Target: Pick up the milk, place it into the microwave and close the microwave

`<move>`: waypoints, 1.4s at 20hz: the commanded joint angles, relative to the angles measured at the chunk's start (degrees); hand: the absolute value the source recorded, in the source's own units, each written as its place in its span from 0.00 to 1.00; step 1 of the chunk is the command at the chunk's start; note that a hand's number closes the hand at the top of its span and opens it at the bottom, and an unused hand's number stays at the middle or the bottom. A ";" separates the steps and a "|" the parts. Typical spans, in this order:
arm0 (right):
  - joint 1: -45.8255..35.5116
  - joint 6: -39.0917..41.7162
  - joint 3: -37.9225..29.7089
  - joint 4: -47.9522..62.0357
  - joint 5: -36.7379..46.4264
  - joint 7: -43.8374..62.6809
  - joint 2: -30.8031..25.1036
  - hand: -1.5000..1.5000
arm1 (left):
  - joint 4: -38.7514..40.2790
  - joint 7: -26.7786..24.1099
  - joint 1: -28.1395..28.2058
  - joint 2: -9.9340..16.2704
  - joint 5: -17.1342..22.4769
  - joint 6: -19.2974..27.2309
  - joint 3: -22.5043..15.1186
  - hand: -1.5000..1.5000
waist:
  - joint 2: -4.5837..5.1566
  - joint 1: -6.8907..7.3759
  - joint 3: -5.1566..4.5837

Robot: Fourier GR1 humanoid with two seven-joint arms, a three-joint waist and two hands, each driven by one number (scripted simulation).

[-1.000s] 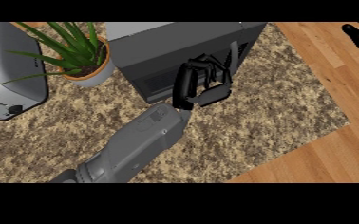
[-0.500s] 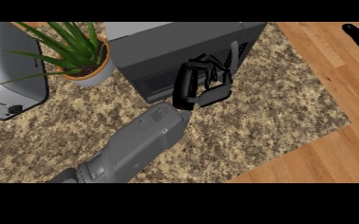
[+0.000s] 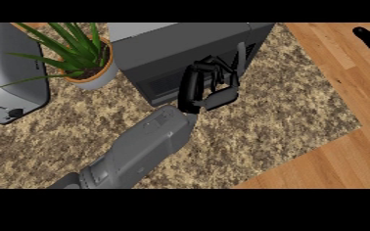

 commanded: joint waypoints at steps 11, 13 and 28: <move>-1.22 3.22 0.37 0.47 -3.65 0.90 -1.78 0.00 | 7.09 1.60 -5.02 0.01 1.00 -1.89 -1.70 1.00 | 1.11 -0.70 0.09; -1.83 3.63 0.47 0.11 -5.02 0.85 -1.72 0.00 | 8.43 2.53 -5.57 0.01 0.91 -0.60 -2.32 1.00 | 0.71 -0.33 0.11; 0.88 4.44 -0.68 -1.51 -10.48 3.05 -5.97 0.00 | 13.08 5.75 -1.28 0.01 6.24 4.89 -3.42 1.00 | -0.59 3.44 -0.24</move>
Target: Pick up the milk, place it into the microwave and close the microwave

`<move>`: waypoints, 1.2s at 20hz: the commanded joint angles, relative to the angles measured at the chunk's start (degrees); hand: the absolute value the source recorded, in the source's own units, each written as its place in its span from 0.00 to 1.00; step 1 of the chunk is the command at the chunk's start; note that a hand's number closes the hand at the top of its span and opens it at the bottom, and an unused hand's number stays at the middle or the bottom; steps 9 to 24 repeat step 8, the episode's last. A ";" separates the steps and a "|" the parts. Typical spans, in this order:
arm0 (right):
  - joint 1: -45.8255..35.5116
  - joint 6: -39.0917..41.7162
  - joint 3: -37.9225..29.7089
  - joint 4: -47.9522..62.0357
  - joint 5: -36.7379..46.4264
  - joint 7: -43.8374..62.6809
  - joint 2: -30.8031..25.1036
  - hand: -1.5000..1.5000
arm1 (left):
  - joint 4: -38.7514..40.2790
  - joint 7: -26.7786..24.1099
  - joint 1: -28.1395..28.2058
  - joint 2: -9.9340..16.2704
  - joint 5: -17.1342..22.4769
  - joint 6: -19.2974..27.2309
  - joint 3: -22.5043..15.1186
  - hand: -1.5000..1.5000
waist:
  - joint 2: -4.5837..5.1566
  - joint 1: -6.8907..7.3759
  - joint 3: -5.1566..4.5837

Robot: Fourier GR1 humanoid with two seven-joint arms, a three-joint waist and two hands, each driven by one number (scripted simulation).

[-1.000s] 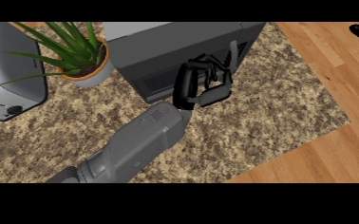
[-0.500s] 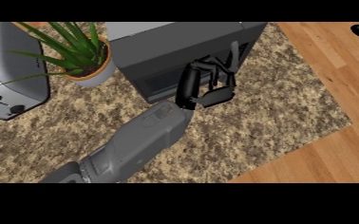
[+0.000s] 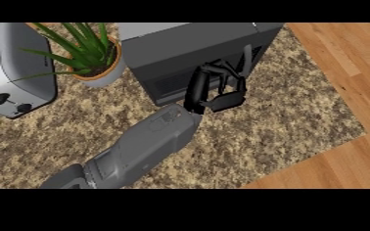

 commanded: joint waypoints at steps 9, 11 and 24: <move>3.13 0.25 -0.93 -2.05 -2.92 0.58 -2.06 0.00 | 9.12 1.18 3.21 0.13 5.62 1.38 3.06 0.00 | 0.24 2.77 -0.22; 3.13 0.25 -0.93 -2.05 -2.92 0.58 -2.06 0.00 | 9.12 1.18 3.21 0.13 5.62 1.38 3.06 0.00 | 0.24 2.77 -0.22; 3.13 0.25 -0.93 -2.05 -2.92 0.58 -2.06 0.00 | 9.12 1.18 3.21 0.13 5.62 1.38 3.06 0.00 | 0.24 2.77 -0.22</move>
